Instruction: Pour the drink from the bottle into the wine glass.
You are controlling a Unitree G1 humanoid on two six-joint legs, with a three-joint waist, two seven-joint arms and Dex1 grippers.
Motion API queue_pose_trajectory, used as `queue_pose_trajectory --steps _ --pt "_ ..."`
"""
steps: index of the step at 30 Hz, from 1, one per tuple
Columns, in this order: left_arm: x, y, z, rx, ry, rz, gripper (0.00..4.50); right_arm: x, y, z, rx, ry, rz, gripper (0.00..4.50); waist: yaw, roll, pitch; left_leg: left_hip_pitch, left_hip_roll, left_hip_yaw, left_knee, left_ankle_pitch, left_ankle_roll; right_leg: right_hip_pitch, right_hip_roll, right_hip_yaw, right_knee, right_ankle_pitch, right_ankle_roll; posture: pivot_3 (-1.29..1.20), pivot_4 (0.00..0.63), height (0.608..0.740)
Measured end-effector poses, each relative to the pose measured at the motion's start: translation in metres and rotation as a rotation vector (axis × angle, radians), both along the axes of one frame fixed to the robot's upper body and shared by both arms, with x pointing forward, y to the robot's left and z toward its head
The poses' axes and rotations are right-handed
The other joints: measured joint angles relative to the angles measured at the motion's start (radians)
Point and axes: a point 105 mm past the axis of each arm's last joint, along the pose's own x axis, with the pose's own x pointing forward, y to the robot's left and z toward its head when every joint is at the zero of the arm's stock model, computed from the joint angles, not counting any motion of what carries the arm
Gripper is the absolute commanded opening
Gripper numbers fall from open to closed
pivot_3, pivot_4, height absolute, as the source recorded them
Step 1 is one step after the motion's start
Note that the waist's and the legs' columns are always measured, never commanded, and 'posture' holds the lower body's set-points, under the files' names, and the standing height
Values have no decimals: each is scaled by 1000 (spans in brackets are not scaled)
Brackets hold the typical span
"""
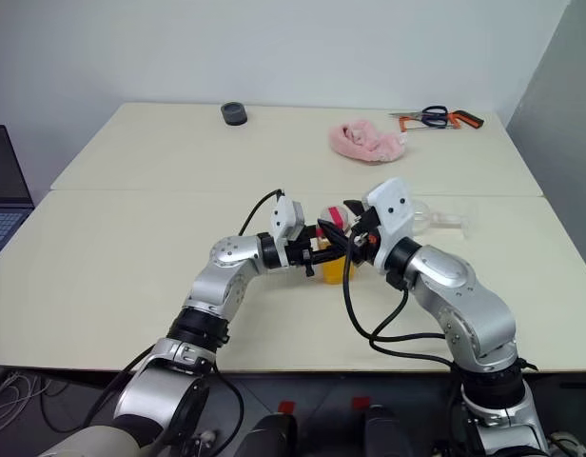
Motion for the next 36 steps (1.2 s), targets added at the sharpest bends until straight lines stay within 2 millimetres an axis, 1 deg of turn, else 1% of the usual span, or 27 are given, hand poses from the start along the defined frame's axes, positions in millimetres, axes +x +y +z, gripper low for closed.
queue_pose_trajectory --steps 7,11,17,20,23,25,26,30,31,33,36 --pt "2 2 5 -4 -17 2 1779 1 2 3 15 -40 13 1859 0 0 0 0 0 0 0 0 0 0 0 0 0 0 0 0 150 740" --pt "2 5 5 3 -13 4 1779 6 2 1 15 -50 87 1859 -1 0 0 0 0 0 0 0 0 0 0 0 0 0 0 0 150 740" --pt "-2 12 8 32 -26 -57 1768 20 3 12 -142 -40 458 1859 -16 1 1 0 0 0 0 0 0 0 0 0 0 0 0 0 150 740" --pt "-1 12 11 49 -30 -82 1767 32 0 17 -196 9 583 1859 -21 1 2 0 0 0 0 0 0 0 0 0 0 0 0 0 150 740" --pt "0 9 9 70 -30 -96 1766 36 -4 17 -226 39 642 1859 -22 1 2 -1 0 0 0 0 0 0 0 -1 0 0 0 0 150 740" --pt "0 7 6 73 -27 -98 1766 37 -6 15 -234 50 648 2604 -22 0 2 -2 0 0 0 0 0 -1 -1 -1 -1 0 0 0 150 740" --pt "0 6 6 75 -28 -100 1766 38 -7 14 -235 52 641 2891 -22 0 2 -3 0 0 1 0 0 -2 -1 0 -1 0 0 0 150 740" --pt "1 0 8 57 -48 -84 1766 42 -18 17 -193 14 546 4332 -19 1 2 -6 0 -2 3 1 -1 -3 -1 -2 0 0 0 0 150 740" --pt "1 -2 9 51 -52 -77 1766 42 -21 17 -179 -1 510 4500 -17 1 2 -8 0 -2 5 1 -2 -4 -1 -2 0 0 0 0 150 740" --pt "3 -5 11 35 -58 -57 1765 39 -27 19 -149 -34 434 4500 -15 1 2 -13 -1 -3 9 1 -2 -7 -1 -2 2 0 0 0 150 740" --pt "5 -11 15 6 -69 -16 1765 25 -33 20 -62 -64 271 4500 -10 1 2 -16 -1 -2 11 1 -3 -11 -2 -1 3 1 0 0 150 740"
